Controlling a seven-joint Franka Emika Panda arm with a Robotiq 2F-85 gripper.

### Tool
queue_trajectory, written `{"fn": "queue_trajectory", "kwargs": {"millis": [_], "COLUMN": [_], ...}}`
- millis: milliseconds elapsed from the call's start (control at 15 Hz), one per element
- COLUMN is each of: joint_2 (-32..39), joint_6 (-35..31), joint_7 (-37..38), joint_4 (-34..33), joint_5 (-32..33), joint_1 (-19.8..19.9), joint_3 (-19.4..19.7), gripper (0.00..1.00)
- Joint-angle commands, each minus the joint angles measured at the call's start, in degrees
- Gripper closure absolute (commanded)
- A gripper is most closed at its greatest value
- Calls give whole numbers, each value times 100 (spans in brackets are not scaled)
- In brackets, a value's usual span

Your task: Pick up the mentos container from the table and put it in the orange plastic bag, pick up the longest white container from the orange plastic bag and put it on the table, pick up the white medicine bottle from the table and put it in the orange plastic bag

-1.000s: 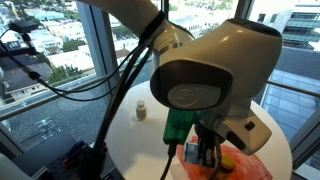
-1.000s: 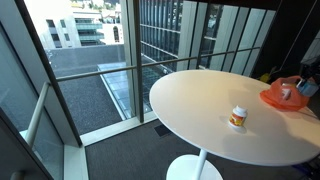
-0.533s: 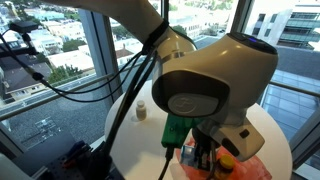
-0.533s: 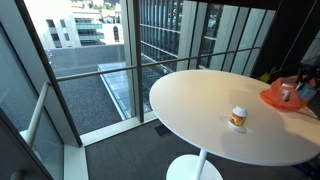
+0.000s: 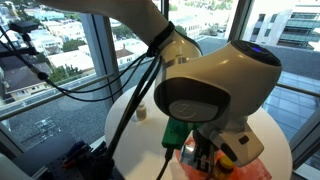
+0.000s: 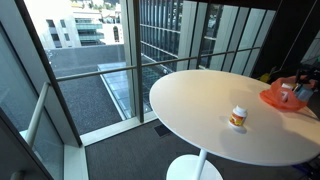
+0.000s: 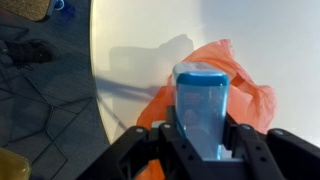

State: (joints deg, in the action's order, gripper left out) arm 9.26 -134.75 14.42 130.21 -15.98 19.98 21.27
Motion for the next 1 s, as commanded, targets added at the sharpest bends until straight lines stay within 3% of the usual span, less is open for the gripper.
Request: {"fn": "queue_trajectory", "kwargs": {"millis": [0,933], "joint_2": [111,590], "joint_6": [38,78], "joint_7": [-234,-665], "joint_4": [-213,-629], "joint_5": [-284,-715], "joint_1": [158,409], "joint_3": [-25,-66], "gripper": [82,82]}}
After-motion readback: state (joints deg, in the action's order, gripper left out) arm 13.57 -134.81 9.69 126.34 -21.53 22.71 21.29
